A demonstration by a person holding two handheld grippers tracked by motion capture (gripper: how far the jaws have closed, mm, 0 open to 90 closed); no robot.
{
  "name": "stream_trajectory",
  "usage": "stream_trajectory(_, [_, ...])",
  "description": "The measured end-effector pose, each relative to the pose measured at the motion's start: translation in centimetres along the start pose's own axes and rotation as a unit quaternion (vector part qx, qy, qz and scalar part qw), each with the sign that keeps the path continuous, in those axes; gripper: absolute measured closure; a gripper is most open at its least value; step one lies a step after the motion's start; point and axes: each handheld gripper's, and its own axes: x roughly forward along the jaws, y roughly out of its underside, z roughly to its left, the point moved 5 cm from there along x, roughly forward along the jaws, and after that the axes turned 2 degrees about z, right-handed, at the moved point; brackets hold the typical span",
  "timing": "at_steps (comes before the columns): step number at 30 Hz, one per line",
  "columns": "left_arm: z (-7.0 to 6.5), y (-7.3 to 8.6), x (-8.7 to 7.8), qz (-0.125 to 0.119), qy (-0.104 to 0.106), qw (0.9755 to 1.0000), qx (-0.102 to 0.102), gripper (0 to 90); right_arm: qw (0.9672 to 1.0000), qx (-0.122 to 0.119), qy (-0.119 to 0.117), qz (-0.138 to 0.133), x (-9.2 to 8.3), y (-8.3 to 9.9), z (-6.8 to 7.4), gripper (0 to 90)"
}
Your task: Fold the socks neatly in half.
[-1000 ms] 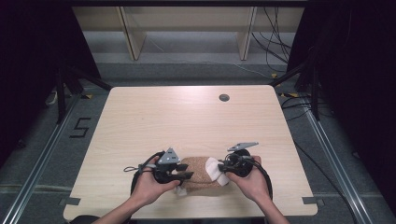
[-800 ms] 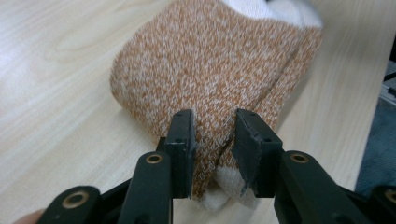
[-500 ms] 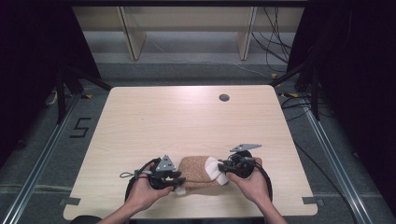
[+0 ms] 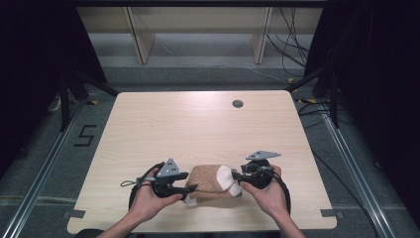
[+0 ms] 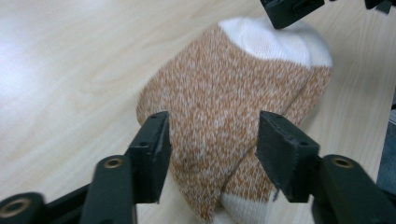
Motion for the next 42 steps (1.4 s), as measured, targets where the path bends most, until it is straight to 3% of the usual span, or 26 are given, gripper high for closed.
stream_trajectory(1, [0.0, -0.2, -0.1, -0.007, -0.002, 1.0, 0.003, 40.5, 0.9999, 0.01, 0.002, -0.007, -0.1, -0.1, 0.0, 49.2])
stream_trajectory(2, [0.1, -0.3, -0.3, -0.01, -0.005, 0.9999, 0.005, 39.5, 0.9998, -0.008, 0.008, -0.018, -0.2, -0.4, -0.3, 48.1])
stream_trajectory(3, [0.2, -0.4, -0.4, -0.014, -0.004, 0.9999, 0.002, 38.6, 0.9997, 0.023, 0.004, -0.013, -0.4, -0.4, 0.1, 47.0])
stream_trajectory(4, [0.3, -0.5, -0.6, -0.015, -0.006, 0.9999, 0.002, 37.8, 0.9997, -0.004, 0.006, -0.025, -0.4, -0.7, -0.5, 46.1])
stream_trajectory(6, [0.7, -0.4, -1.0, -0.011, -0.011, 0.9998, 0.009, 36.6, 0.9995, 0.005, 0.0, -0.032, -0.6, -0.8, -0.4, 44.3])
stream_trajectory(7, [0.8, -0.4, -1.1, -0.017, -0.015, 0.9997, 0.0, 36.1, 0.9993, 0.009, 0.005, -0.035, -0.8, -0.9, -0.3, 43.4])
stream_trajectory(8, [1.1, -0.3, -1.3, -0.018, -0.019, 0.9997, -0.004, 35.8, 0.999, -0.005, 0.008, -0.043, -1.0, -1.0, -0.6, 42.7])
stream_trajectory(10, [1.6, -0.1, -1.7, -0.018, -0.026, 0.9995, -0.007, 35.1, 0.9987, -0.009, 0.012, -0.049, -1.4, -1.0, -0.9, 41.6])
stream_trajectory(14, [2.7, 0.6, -2.7, -0.011, -0.043, 0.999, -0.008, 34.2, 0.9982, 0.005, 0.014, -0.058, -2.3, -0.8, -1.3, 41.1])
stream_trajectory(15, [2.9, 0.6, -2.8, -0.022, -0.046, 0.9986, -0.017, 33.9, 0.9982, -0.004, 0.013, -0.058, -2.4, -0.8, -1.5, 41.0])
stream_trajectory(17, [3.6, 1.0, -3.5, -0.016, -0.063, 0.9977, -0.017, 33.3, 0.998, 0.004, 0.022, -0.059, -2.7, -0.4, -1.9, 41.1])
stream_trajectory(18, [3.8, 1.1, -3.7, -0.022, -0.065, 0.9974, -0.023, 33.1, 0.9978, -0.006, 0.016, -0.064, -2.7, -0.4, -2.1, 41.1])
stream_trajectory(19, [4.0, 1.1, -3.9, -0.031, -0.072, 0.9964, -0.031, 33.0, 0.998, 0.004, 0.019, -0.06, -2.9, -0.1, -2.2, 41.1])
stream_trajectory(20, [4.4, 1.3, -4.3, -0.024, -0.072, 0.9967, -0.027, 33.0, 0.9977, -0.006, 0.023, -0.063, -2.9, 0.0, -2.5, 41.1])
stream_trajectory(21, [4.5, 1.3, -4.5, -0.03, -0.078, 0.9958, -0.037, 33.0, 0.9979, 0.006, 0.023, -0.06, -3.1, 0.2, -2.6, 41.1])
stream_trajectory(23, [5.1, 1.6, -4.9, -0.031, -0.085, 0.9951, -0.04, 33.0, 0.9979, 0.003, 0.024, -0.061, -3.2, 0.5, -3.0, 41.1])
stream_trajectory(24, [5.3, 1.7, -5.1, -0.032, -0.092, 0.9943, -0.042, 33.0, 0.9976, 0.016, 0.031, -0.06, -3.3, 0.7, -3.1, 41.1])
stream_trajectory(25, [5.5, 1.8, -5.3, -0.033, -0.095, 0.9938, -0.046, 33.0, 0.9974, 0.004, 0.037, -0.061, -3.5, 0.8, -3.5, 41.2])
stream_trajectory(27, [5.9, 2.1, -5.6, -0.035, -0.102, 0.993, -0.049, 33.0, 0.9975, 0.018, 0.034, -0.059, -3.7, 1.0, -3.7, 41.2])
stream_trajectory(33, [7.2, 3.3, -6.5, -0.039, -0.122, 0.9896, -0.065, 33.1, 0.9968, 0.013, 0.054, -0.057, -4.3, 1.8, -5.1, 41.1])
stream_trajectory(34, [7.4, 3.6, -6.6, -0.04, -0.126, 0.9887, -0.07, 33.2, 0.9961, 0.014, 0.057, -0.067, -4.2, 1.9, -5.2, 41.1])
stream_trajectory(35, [7.7, 3.8, -6.7, -0.041, -0.129, 0.9884, -0.07, 33.2, 0.9964, 0.02, 0.051, -0.065, -4.2, 2.1, -5.3, 41.1])
stream_trajectory(37, [8.1, 4.3, -6.9, -0.039, -0.137, 0.9868, -0.078, 33.3, 0.9959, 0.036, 0.061, -0.056, -4.4, 2.6, -5.6, 40.9])
stream_trajectory(38, [8.4, 4.6, -7.0, -0.039, -0.139, 0.9865, -0.079, 33.3, 0.996, 0.023, 0.058, -0.064, -4.2, 2.7, -5.9, 40.8])
stream_trajectory(40, [8.8, 5.0, -7.1, -0.04, -0.147, 0.9849, -0.082, 33.4, 0.9953, 0.031, 0.066, -0.064, -4.3, 3.1, -6.3, 40.6])
stream_trajectory(42, [9.3, 5.5, -7.2, -0.034, -0.156, 0.9835, -0.085, 33.4, 0.9948, 0.023, 0.077, -0.062, -4.4, 3.5, -6.8, 40.3])
